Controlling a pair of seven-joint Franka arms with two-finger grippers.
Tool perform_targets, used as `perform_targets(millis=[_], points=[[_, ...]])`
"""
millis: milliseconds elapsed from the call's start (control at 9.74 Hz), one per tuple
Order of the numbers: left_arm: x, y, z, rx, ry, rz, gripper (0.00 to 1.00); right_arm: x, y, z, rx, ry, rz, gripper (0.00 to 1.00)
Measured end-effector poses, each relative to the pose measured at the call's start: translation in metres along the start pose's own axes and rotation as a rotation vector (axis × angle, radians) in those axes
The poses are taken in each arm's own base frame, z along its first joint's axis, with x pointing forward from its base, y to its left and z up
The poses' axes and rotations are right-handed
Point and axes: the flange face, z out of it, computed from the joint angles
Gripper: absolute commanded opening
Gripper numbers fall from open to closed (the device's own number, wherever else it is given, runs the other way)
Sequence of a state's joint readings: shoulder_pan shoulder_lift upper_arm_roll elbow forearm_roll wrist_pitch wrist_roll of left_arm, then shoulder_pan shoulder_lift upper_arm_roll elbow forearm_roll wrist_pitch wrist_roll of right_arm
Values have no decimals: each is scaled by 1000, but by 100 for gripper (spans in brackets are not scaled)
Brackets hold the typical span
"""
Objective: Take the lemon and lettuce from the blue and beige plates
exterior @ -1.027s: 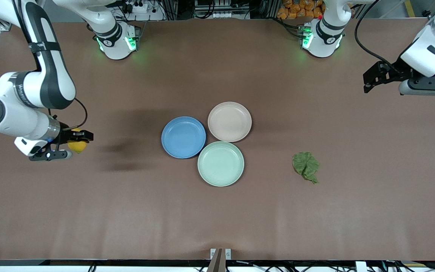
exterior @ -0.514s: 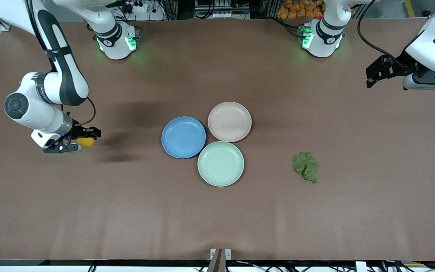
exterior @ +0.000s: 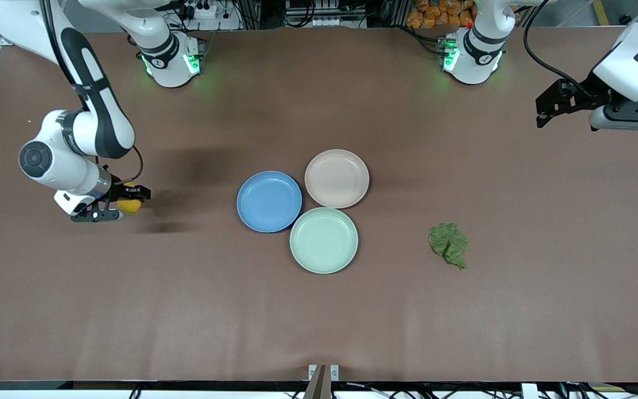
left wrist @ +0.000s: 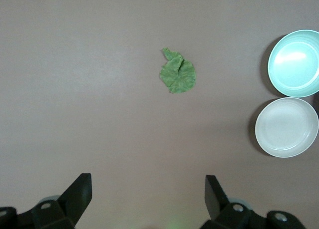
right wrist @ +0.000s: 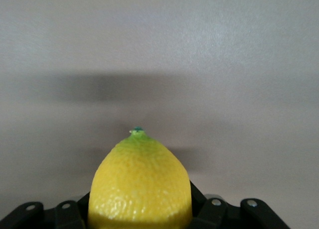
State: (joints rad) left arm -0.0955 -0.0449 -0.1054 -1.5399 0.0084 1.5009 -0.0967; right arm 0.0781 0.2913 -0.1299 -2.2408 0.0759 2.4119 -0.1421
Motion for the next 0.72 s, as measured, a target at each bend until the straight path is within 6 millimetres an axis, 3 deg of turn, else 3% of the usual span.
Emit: perform_targets(millis=[719], points=[[-1, 4, 0, 0, -1, 7, 100, 3, 4, 47, -16, -12, 5, 37]])
